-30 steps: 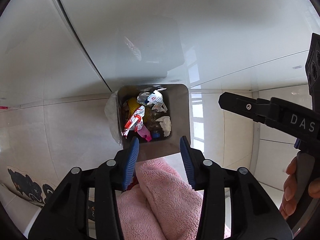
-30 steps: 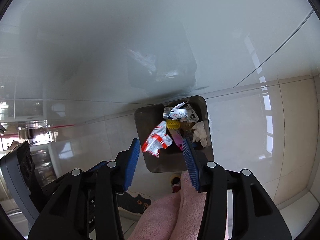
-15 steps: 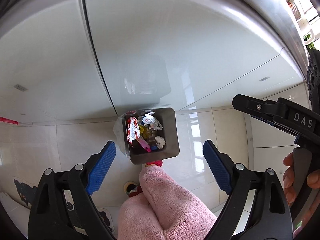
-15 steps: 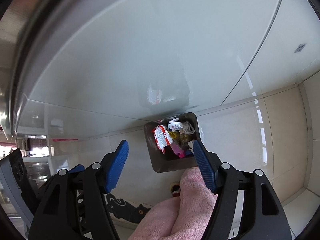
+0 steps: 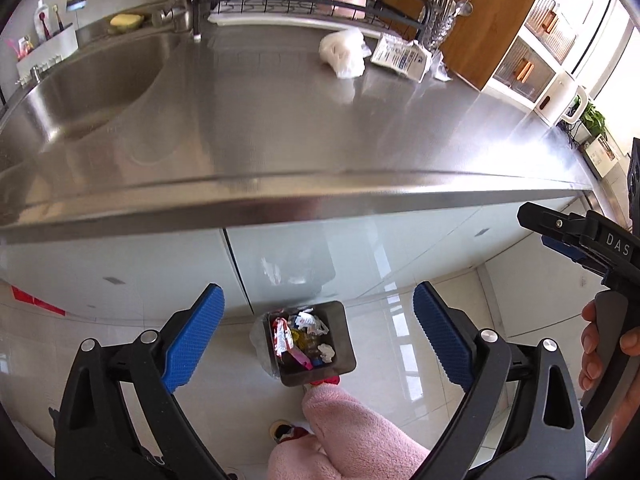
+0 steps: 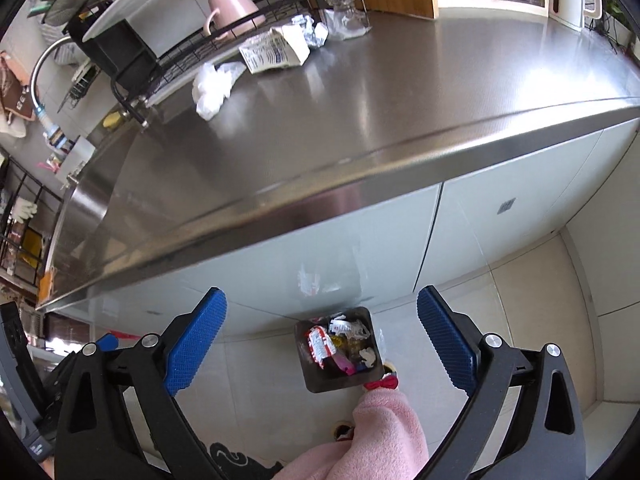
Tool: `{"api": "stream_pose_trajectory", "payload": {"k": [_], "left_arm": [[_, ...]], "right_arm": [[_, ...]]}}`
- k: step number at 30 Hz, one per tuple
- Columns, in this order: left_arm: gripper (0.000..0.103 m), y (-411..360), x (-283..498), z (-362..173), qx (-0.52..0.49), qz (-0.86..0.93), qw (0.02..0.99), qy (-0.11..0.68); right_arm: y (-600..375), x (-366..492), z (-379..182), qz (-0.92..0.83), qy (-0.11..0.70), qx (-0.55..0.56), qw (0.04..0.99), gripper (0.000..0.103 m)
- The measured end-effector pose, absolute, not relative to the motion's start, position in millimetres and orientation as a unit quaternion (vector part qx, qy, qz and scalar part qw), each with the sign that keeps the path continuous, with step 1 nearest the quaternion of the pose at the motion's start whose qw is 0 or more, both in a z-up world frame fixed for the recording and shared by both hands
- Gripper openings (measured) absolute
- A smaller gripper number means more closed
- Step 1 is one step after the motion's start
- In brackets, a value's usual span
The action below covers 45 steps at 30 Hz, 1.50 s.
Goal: Collect trash
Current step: 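Raise both open grippers back over the counter, then grasp the white plastic bag with the left gripper while the right grasps the milk carton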
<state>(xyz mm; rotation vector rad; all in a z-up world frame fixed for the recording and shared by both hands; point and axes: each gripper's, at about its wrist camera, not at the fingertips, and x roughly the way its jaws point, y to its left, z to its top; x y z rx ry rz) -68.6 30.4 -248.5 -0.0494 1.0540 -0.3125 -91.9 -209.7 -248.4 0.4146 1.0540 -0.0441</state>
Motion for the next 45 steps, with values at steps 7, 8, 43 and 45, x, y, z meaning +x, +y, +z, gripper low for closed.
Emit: {"api": "stream_pose_trajectory", "payload": {"k": [7, 8, 43, 45], "left_arm": [[0.091, 15, -10, -218, -0.023, -0.146, 0.87, 0.47], [0.091, 11, 0, -215, -0.023, -0.144, 0.872, 0.467], [0.066, -49, 204, -258, -0.046, -0.107, 0.85, 0.513], [0.052, -50, 205, -258, -0.049, -0.118, 0.848, 0.515]], "right_arm": [[-227, -43, -209, -0.015, 0.465, 0.195, 0.863, 0.097], [-230, -36, -206, -0.014, 0.462, 0.192, 0.866, 0.097], [-238, 202, -231, 0.115, 0.485, 0.087, 0.862, 0.054], [-235, 204, -236, 0.124, 0.493, 0.086, 0.857, 0.039]]}}
